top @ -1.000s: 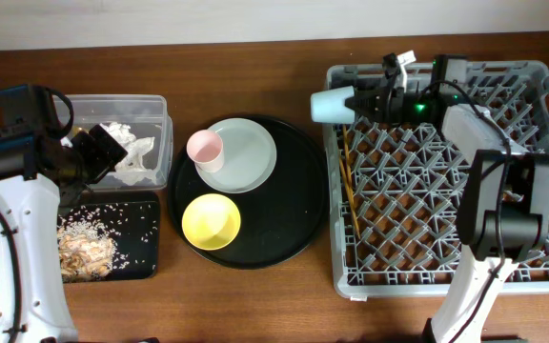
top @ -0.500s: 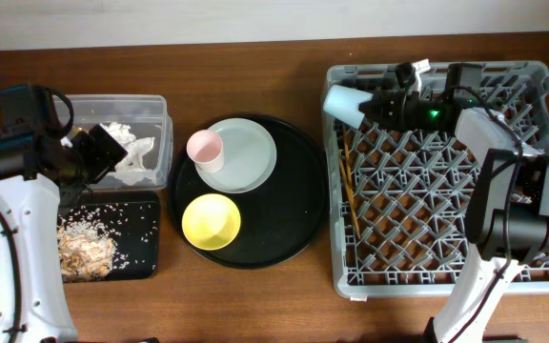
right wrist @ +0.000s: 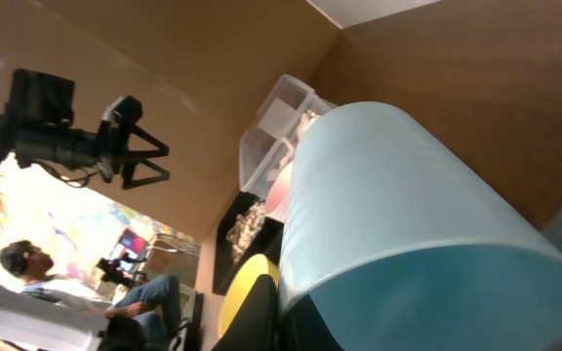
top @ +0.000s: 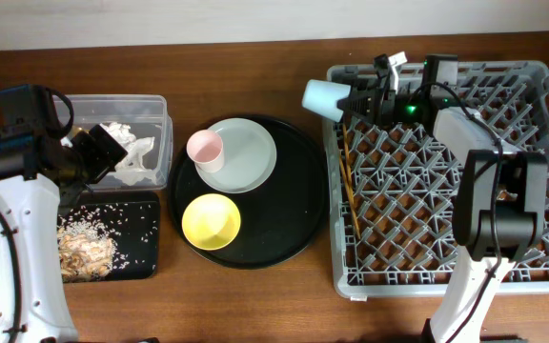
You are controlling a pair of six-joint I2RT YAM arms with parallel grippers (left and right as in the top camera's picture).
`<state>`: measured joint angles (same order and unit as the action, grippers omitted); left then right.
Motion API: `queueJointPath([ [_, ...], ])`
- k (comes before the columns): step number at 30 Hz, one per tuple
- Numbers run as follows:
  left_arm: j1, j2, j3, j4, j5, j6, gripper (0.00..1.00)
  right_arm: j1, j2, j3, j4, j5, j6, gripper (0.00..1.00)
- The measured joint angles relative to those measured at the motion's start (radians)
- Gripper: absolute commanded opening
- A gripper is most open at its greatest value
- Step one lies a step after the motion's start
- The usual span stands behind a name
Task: Sort waste into correct bins and load items into the dishwasher rack
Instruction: 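Tilt and lower the blue cup into the rack's back corner, then release the blue cup and withdraw the right gripper toward the tray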
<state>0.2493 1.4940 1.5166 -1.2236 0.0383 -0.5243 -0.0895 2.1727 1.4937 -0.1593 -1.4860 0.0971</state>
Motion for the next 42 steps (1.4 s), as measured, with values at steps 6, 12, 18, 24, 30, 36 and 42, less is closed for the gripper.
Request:
queueJointPath([
  [6,0.0,0.0,0.0,0.0,0.0,0.0,0.99,-0.044,0.015,-0.006,-0.085,-0.019,-0.037,0.04],
  [12,0.0,0.0,0.0,0.0,0.0,0.0,0.99,-0.086,0.026,-0.008,-0.269,0.007,-0.165,0.05],
  [18,0.0,0.0,0.0,0.0,0.0,0.0,0.99,-0.087,0.046,-0.016,-0.334,0.07,-0.234,0.28],
  [24,0.0,0.0,0.0,-0.001,0.0,0.0,0.99,-0.141,-0.016,-0.022,-0.499,0.127,-0.246,0.41],
  [30,0.0,0.0,0.0,0.0,0.0,0.0,0.99,-0.197,-0.326,-0.026,-0.695,0.425,-0.246,0.45],
  [36,0.0,0.0,0.0,0.0,0.0,0.0,0.99,-0.109,-0.662,-0.026,-0.896,0.806,-0.204,0.44],
  [42,0.0,0.0,0.0,0.0,0.0,0.0,0.99,0.211,-0.72,-0.026,-1.166,1.176,-0.113,0.45],
])
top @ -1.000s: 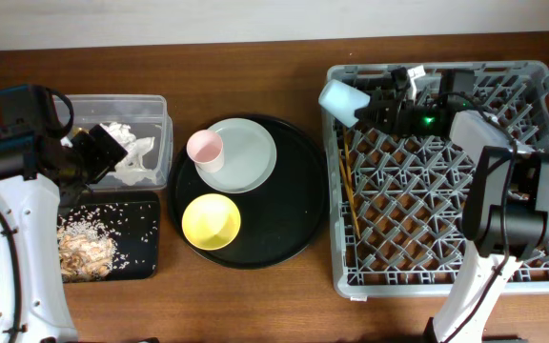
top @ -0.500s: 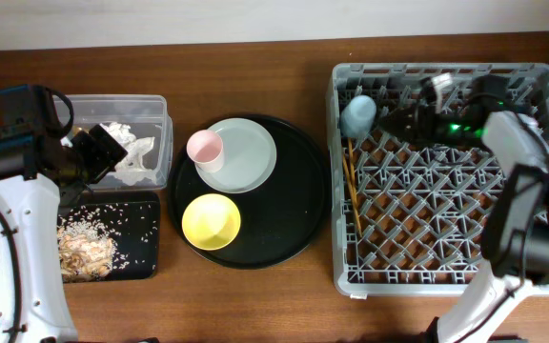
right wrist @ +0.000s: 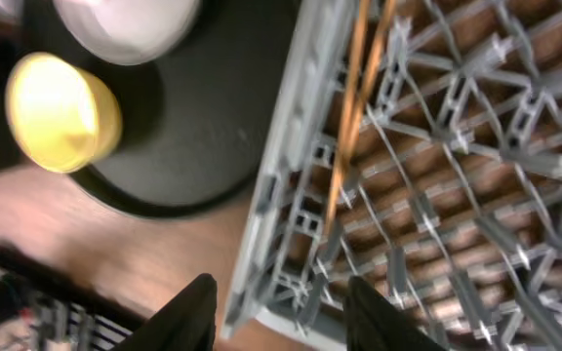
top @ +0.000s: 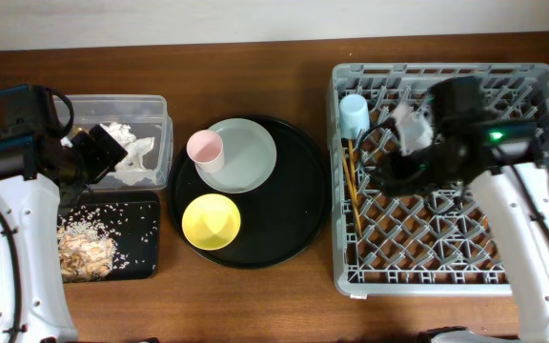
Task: Sort waste into correct bins and load items into the dishwasher rack
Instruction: 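Release the blue cup and withdraw the right gripper toward the tray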
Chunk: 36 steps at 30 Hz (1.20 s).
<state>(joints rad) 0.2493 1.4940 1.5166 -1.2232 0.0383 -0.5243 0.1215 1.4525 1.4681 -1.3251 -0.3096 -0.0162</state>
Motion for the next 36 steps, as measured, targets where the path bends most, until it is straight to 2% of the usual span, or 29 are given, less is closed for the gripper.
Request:
queueJointPath([
  [4,0.0,0.0,0.0,0.0,0.0,0.0,0.99,0.129,0.005,-0.022,0.022,0.112,0.118,0.46],
  [8,0.0,0.0,0.0,0.0,0.0,0.0,0.99,0.211,0.011,-0.147,0.136,0.149,0.201,0.45],
  [14,0.0,0.0,0.0,0.0,0.0,0.0,0.99,0.338,0.014,-0.28,0.412,0.25,0.294,0.46],
  [17,0.0,0.0,0.0,0.0,0.0,0.0,0.99,0.439,0.014,-0.307,0.492,0.295,0.318,0.46],
  [20,0.0,0.0,0.0,0.0,0.0,0.0,0.99,0.54,0.014,-0.307,0.496,0.418,0.387,0.45],
  [24,0.0,0.0,0.0,0.0,0.0,0.0,0.99,0.49,0.014,-0.308,0.504,0.538,0.417,0.44],
  [29,0.0,0.0,0.0,0.0,0.0,0.0,0.99,0.338,0.032,-0.309,0.607,0.462,0.345,0.44],
  [32,0.0,0.0,0.0,0.0,0.0,0.0,0.99,0.315,0.119,-0.309,0.645,0.438,0.323,0.29],
  [34,0.0,0.0,0.0,0.0,0.0,0.0,0.99,0.315,0.187,-0.309,0.647,0.43,0.319,0.23],
  [36,0.0,0.0,0.0,0.0,0.0,0.0,0.99,0.315,0.223,-0.309,0.631,0.42,0.33,0.12],
])
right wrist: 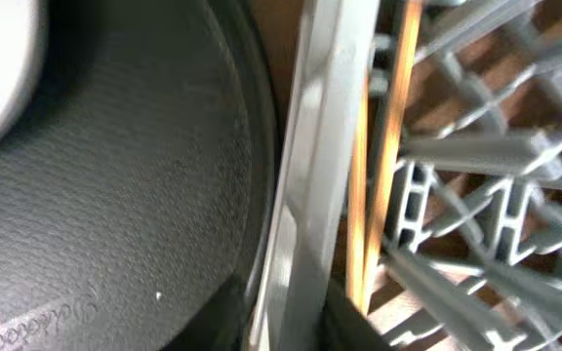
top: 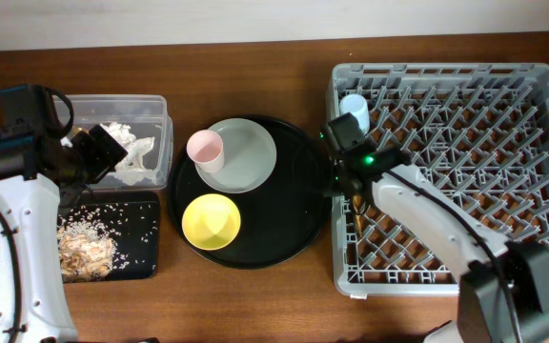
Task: Sort waste into correct bins and load items into the dishwasher rack
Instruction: 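Release the blue cup and withdraw the right gripper toward the tray, then grasp the pink cup on the white plate with the right gripper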
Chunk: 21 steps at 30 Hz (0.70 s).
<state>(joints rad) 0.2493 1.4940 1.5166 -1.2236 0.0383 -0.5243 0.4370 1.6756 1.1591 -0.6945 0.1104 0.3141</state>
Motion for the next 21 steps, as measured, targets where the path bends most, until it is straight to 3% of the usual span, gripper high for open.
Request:
queueJointPath([
  [9,0.0,0.0,0.0,0.0,0.0,0.0,0.99,-0.012,0.008,0.0,-0.031,-0.038,0.058,0.1],
  [12,0.0,0.0,0.0,0.0,0.0,0.0,0.99,-0.015,0.008,0.0,-0.03,-0.049,0.056,0.27],
  [13,0.0,0.0,0.0,0.0,0.0,0.0,0.99,-0.017,0.008,0.0,-0.03,-0.062,0.058,0.38],
  [19,0.0,0.0,0.0,0.0,0.0,0.0,0.99,-0.012,-0.003,0.043,-0.138,-0.091,0.045,0.47],
  [21,0.0,0.0,0.0,-0.001,0.0,0.0,0.99,-0.01,-0.048,0.206,-0.237,-0.095,0.018,0.52],
])
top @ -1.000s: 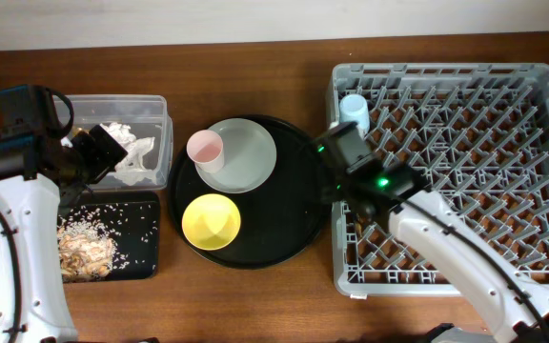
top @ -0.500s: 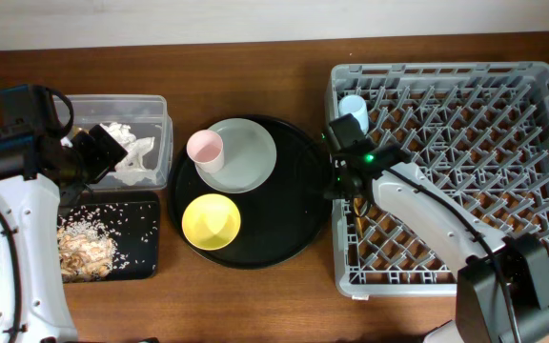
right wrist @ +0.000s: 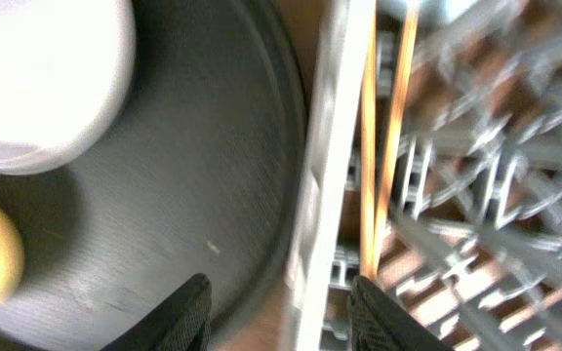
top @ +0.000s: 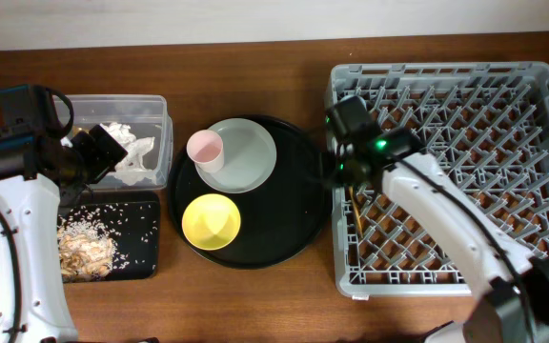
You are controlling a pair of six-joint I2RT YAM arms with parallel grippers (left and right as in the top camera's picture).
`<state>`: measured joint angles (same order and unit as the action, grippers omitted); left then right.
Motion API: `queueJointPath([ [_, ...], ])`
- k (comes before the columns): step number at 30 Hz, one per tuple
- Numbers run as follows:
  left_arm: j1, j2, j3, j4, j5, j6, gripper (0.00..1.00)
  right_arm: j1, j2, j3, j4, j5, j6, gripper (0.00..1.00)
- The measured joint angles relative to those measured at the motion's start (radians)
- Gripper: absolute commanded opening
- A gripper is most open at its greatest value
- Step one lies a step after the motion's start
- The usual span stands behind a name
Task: Sort waste into correct bins and load items into the dishwasher rack
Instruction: 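Grasp the pink cup on the white plate with the right gripper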
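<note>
My right gripper (right wrist: 283, 317) is open and low over the left wall of the grey dishwasher rack (top: 446, 276); one finger (right wrist: 188, 312) is over the black round tray (top: 294, 224), the other inside the rack. Two wooden chopsticks (right wrist: 383, 146) lie in the rack just past that wall. On the tray stand a pink cup (top: 205, 148), a pale plate (top: 246, 157) and a yellow bowl (top: 211, 220). The right arm covers the rack's far left corner. My left gripper (top: 103, 151) hangs over the clear bin (top: 122, 105); its jaws do not show.
The clear bin holds crumpled white tissue (top: 132, 152). In front of it lies a black tray (top: 141, 257) with rice and food scraps. Bare wooden table runs along the front edge.
The right gripper stands a little farther from the rack wall, so its view takes in more of the tray, the plate and the bowl's edge. The right arm now covers the blue cup.
The right gripper first held a light blue cup at the rack's far left corner. Then the cup stood in that corner and the open gripper was over the rack's middle. After that it was at the rack's left wall by the chopsticks, where it remains. The left arm stayed put.
</note>
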<state>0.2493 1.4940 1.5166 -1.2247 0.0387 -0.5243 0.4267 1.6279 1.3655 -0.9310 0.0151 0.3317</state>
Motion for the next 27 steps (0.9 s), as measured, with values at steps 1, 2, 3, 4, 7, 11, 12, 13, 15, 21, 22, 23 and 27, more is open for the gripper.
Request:
queueJointPath([
  [1,0.0,0.0,0.0,0.001,-0.001,0.0,0.99,0.001,-0.018,0.045,0.0,-0.008,-0.006,0.54],
  [2,0.0,0.0,0.0,0.002,-0.001,0.0,0.99,0.006,-0.03,0.1,0.011,-0.074,-0.044,0.54],
  [3,0.0,0.0,0.0,0.002,0.0,0.0,0.99,0.014,-0.034,0.136,0.039,-0.124,-0.071,0.54],
  [4,0.0,0.0,0.0,0.001,0.0,0.0,0.99,0.037,-0.043,0.172,0.111,-0.22,-0.111,0.54],
  [7,0.0,0.0,0.0,0.001,0.0,0.0,0.99,0.111,-0.042,0.182,0.243,-0.348,-0.169,0.48],
  [11,0.0,0.0,0.0,0.002,-0.001,0.0,0.99,0.226,0.033,0.182,0.411,-0.307,-0.264,0.43],
  [12,0.0,0.0,0.0,0.002,0.0,0.0,0.99,0.251,0.069,0.182,0.447,-0.276,-0.29,0.43],
  [13,0.0,0.0,0.0,-0.001,-0.001,0.0,0.99,0.266,0.099,0.182,0.492,-0.259,-0.311,0.43],
  [15,0.0,0.0,0.0,0.001,0.0,0.0,0.99,0.298,0.198,0.182,0.583,-0.224,-0.351,0.43],
  [21,0.0,0.0,0.0,0.0,0.0,0.0,0.99,0.321,0.447,0.18,0.829,-0.196,-0.381,0.43],
  [22,0.0,0.0,0.0,0.0,0.0,0.0,0.99,0.325,0.458,0.18,0.837,-0.196,-0.383,0.43],
  [23,0.0,0.0,0.0,0.0,0.0,0.0,0.99,0.332,0.468,0.18,0.84,-0.196,-0.384,0.43],
  [27,0.0,0.0,0.0,0.0,0.0,0.0,0.99,0.362,0.472,0.18,0.842,-0.192,-0.424,0.43],
])
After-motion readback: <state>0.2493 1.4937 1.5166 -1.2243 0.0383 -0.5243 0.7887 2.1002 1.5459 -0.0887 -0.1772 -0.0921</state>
